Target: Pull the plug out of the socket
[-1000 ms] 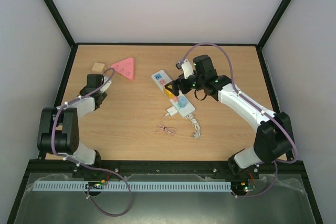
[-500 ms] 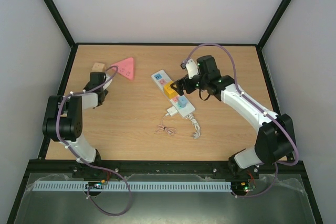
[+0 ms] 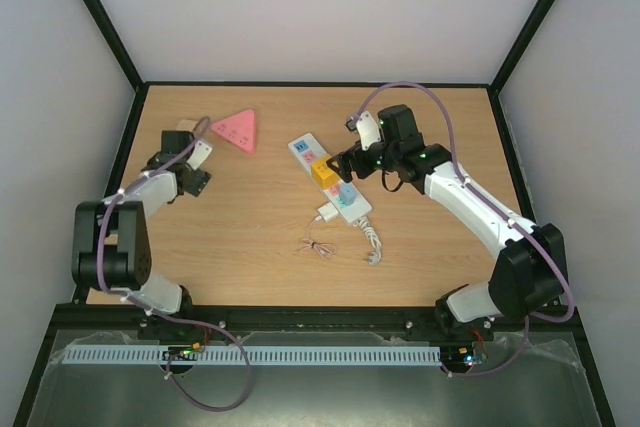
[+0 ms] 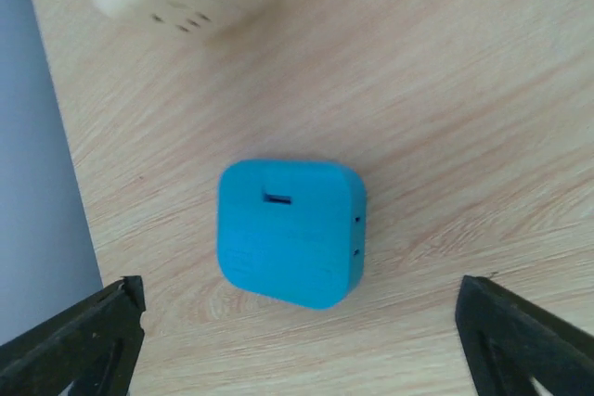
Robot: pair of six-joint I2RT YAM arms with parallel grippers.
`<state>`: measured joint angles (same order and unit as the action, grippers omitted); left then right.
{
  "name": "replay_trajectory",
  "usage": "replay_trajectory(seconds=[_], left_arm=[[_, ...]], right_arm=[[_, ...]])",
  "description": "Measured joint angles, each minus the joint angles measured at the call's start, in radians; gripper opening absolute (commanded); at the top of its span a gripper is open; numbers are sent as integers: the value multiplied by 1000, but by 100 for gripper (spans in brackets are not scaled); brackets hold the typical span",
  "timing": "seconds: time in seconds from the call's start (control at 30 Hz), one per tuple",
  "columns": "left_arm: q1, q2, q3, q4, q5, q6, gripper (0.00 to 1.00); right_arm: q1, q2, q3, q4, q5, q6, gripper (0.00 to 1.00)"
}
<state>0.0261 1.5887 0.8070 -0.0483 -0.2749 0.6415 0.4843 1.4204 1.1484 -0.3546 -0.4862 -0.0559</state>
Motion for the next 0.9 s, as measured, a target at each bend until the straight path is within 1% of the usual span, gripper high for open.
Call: replay_trajectory(seconds=[0.13,0.3,0.47,0.57,0.67,0.8,0.9], left_arm=[[8,-125,76,-144,111,-10,100],[8,-259,126,-273,267,-14,100],[-11,-314,146,-414,521,-45,100],[-82,-333,155,-453,621,-89,100],[-188,-327,189,-460,678,-145,100],[-288,-297,230,-434,719,-207,100],[-331,-254,243,-398,723,-252,100]], right_arm=[[-2,0,2,-14,7,-21,98],[-7,3,18,-38,7,-42,98],[-7,12,8,-31,10,-54,98],[-7,8,-41,-8,32,-62,98],[-7,8,-95,1,68,-76,98],[-7,8,-142,22,109,-94,100],[-9,8,-189,51,136,-112,97]])
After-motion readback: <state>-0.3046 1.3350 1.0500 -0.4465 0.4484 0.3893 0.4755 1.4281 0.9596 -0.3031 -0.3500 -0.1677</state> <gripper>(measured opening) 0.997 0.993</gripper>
